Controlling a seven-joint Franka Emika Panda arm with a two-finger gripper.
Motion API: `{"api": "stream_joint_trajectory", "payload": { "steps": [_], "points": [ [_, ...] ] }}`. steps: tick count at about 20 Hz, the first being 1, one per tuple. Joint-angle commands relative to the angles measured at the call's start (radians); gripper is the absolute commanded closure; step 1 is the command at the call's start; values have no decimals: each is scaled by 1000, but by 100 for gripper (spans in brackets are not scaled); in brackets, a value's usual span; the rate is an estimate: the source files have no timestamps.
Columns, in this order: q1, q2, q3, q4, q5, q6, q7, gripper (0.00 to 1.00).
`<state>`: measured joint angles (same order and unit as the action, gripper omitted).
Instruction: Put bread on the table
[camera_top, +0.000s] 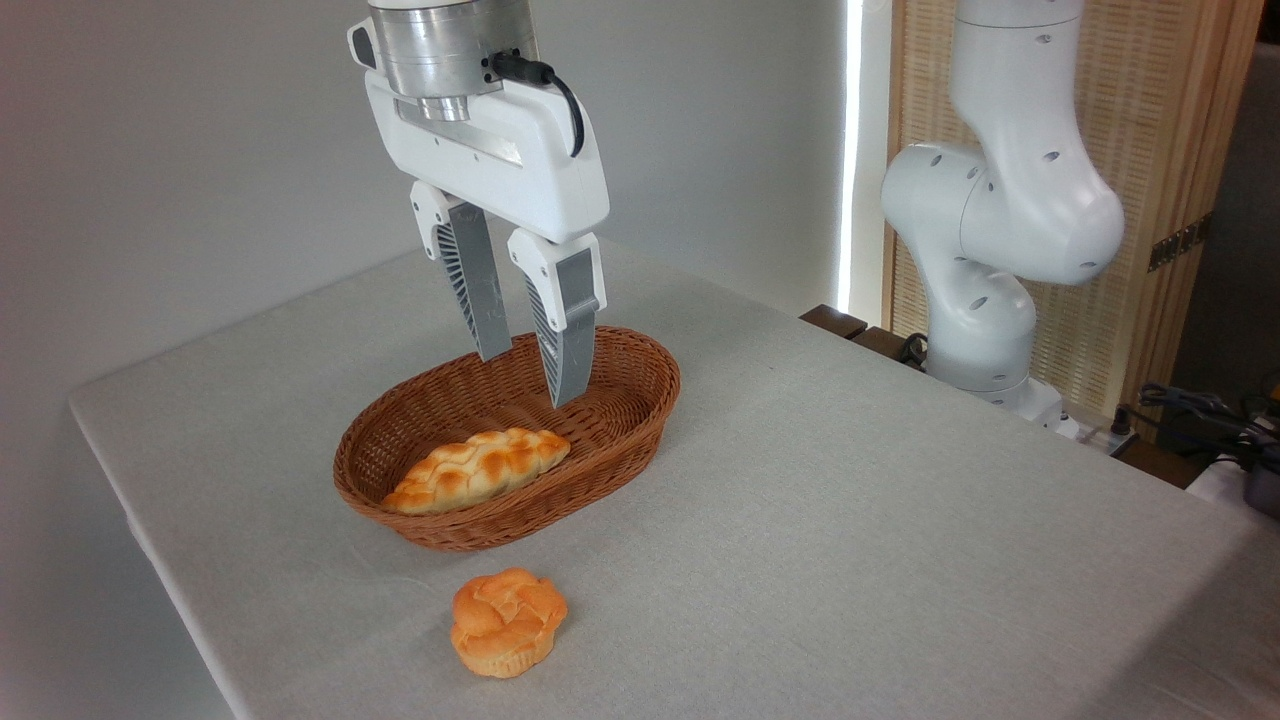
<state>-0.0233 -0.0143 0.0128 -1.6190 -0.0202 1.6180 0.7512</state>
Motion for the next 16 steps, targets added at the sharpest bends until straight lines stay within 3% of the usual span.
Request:
{"api": "stream_joint_trajectory", "payload": {
  "steps": [1, 3, 7, 13, 16],
  "points": [
    [-4, 0, -11, -4, -3, -6, -25, 0],
    [-10, 0, -45, -15, -3, 2, -88, 0],
    [-12, -16, -92, -90, -4, 34, -95, 0],
    [-15, -27, -198, -267, -1, 236, -99, 0],
    [-27, -21, -217, -340, -1, 342, -101, 0]
  ]
}}
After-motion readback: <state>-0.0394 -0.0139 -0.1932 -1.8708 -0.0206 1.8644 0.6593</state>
